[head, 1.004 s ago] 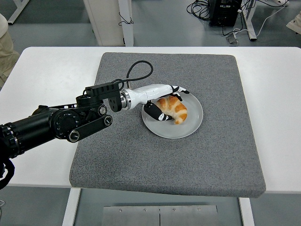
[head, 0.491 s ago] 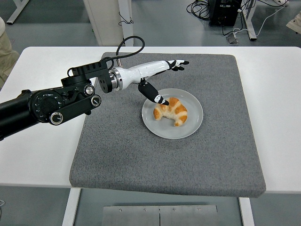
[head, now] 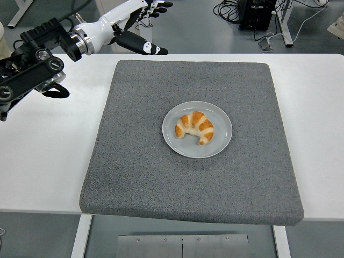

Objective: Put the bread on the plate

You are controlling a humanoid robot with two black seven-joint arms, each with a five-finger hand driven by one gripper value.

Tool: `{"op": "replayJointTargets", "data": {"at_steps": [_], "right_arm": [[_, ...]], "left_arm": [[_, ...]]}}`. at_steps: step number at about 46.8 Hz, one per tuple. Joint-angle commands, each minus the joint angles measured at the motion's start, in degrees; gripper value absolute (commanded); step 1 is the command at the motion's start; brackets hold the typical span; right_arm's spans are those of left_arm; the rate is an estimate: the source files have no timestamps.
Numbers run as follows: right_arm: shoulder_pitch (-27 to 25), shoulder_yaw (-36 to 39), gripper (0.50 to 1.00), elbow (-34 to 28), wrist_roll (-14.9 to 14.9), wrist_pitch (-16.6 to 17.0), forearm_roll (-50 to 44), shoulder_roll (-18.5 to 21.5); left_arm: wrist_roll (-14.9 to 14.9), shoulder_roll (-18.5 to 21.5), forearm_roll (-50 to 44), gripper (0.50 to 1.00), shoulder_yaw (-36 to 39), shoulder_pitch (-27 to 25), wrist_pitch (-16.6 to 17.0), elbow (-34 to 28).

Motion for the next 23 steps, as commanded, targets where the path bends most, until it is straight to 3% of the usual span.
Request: {"op": "replayJointTargets", "data": {"at_steps": [1, 13, 23], "right_arm": [[-0.03, 0.00, 1.000, 0.00, -0.01, -0.01, 0.00, 0.00], [-0.03, 0.00, 1.000, 0.00, -0.01, -0.01, 0.00, 0.00], [0.06, 0.00, 1.000, 0.00, -0.01, -0.01, 0.00, 0.00]], "left_arm": [[0.26, 1.12, -4.42, 0.971, -1.73, 0.11, -1.17, 0.66], [0.43, 2.89, -17.43, 0.971, -2.26, 1.69, -2.22, 3.03], [0.26, 1.75, -28.68, 0.971, -2.61, 4.32, -2.31, 11.73]]}}
